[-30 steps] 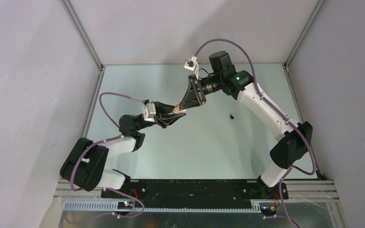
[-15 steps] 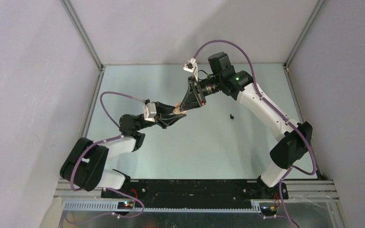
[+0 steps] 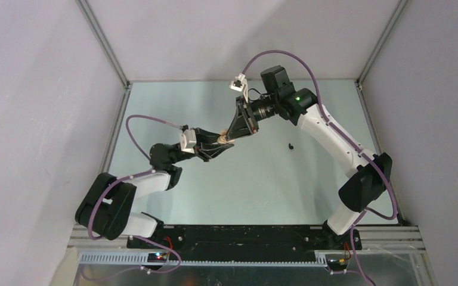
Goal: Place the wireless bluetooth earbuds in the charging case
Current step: Place the earbud in the charging case.
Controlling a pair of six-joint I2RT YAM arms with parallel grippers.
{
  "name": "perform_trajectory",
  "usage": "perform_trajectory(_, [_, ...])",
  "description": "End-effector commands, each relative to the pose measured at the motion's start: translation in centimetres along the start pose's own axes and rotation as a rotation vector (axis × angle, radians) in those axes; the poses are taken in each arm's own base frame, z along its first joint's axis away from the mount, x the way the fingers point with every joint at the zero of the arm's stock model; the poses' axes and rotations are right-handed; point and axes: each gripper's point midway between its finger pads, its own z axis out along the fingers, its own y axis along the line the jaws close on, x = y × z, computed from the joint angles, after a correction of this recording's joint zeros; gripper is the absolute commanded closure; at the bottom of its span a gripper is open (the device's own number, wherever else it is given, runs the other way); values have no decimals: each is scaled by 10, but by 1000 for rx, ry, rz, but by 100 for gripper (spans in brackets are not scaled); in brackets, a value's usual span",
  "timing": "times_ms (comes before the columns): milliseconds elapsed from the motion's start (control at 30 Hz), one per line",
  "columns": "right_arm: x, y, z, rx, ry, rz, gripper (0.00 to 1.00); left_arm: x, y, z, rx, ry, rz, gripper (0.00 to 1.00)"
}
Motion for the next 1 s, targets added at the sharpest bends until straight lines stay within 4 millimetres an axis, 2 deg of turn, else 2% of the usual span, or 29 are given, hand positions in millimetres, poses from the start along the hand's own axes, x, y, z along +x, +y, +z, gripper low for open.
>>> perform_trajectory(0, [-8,2,-5,24,-14,-31,85,-28,-5,5,36,-71,116,90])
perform_trajectory(267, [-8,3,0,-18,-23,10,84,-31,-7,6,45,-73,114,89])
perform_trajectory(633, [-6,-12,-1,28,-34,42,79,-35,-10,6,54,-80,116,90])
perform_trajectory(767, [-6,-18,-4,73,-20,1,73,-37,-12,6,69,-80,101,90])
perform_trajectory(967, [-7,-13,-4,99,-2,-36,62,-38,-13,7,77,-80,93,89])
